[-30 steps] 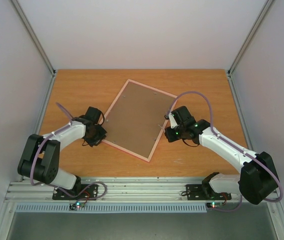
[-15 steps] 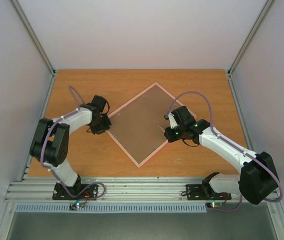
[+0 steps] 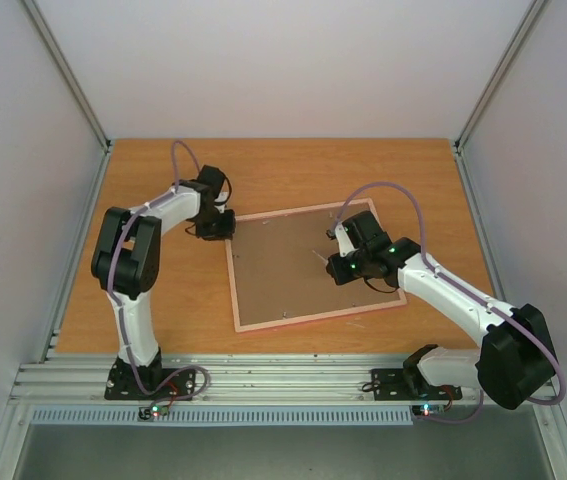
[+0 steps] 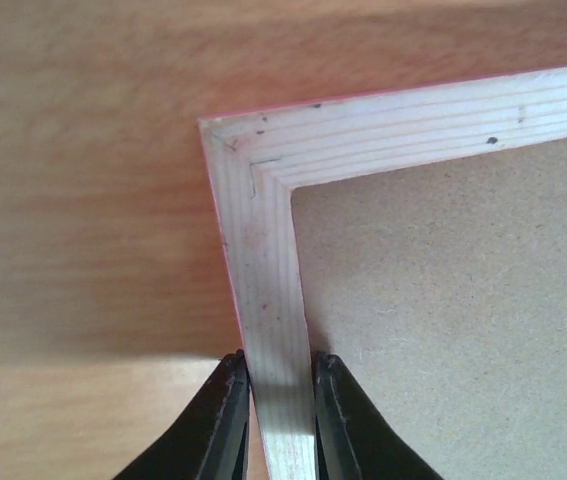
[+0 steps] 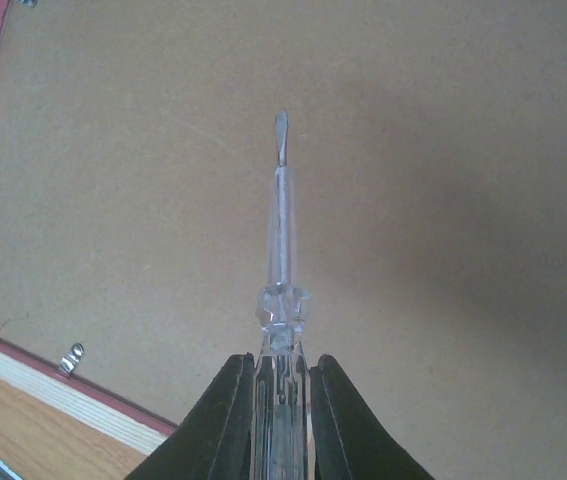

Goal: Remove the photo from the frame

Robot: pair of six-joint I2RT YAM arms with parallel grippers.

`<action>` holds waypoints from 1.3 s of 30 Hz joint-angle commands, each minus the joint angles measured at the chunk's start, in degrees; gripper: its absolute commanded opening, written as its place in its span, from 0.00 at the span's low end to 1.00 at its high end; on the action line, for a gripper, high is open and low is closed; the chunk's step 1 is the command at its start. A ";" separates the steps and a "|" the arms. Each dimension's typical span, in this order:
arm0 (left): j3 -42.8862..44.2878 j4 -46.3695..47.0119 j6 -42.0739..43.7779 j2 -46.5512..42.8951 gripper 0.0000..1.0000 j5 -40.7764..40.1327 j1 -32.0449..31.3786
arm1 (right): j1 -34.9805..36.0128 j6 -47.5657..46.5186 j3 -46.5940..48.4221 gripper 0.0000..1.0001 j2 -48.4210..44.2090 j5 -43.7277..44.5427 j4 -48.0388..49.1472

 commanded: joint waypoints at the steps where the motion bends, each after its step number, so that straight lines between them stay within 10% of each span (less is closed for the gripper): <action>1: 4.23 -2.36 8.68 3.56 0.05 3.25 0.01 | 0.55 0.28 1.76 0.01 -0.47 -1.44 0.42; 15: 6.94 -2.94 12.45 6.27 0.14 9.54 -1.56 | 4.66 1.35 4.96 0.01 6.42 -3.74 4.86; 22: 6.44 -2.35 8.08 3.13 0.33 10.88 -1.56 | 6.34 1.01 7.86 0.01 11.12 -5.94 8.01; 39: -11.89 -2.39 -0.96 -14.37 0.54 7.62 -1.44 | 9.75 -0.65 15.53 0.01 23.52 -10.20 13.93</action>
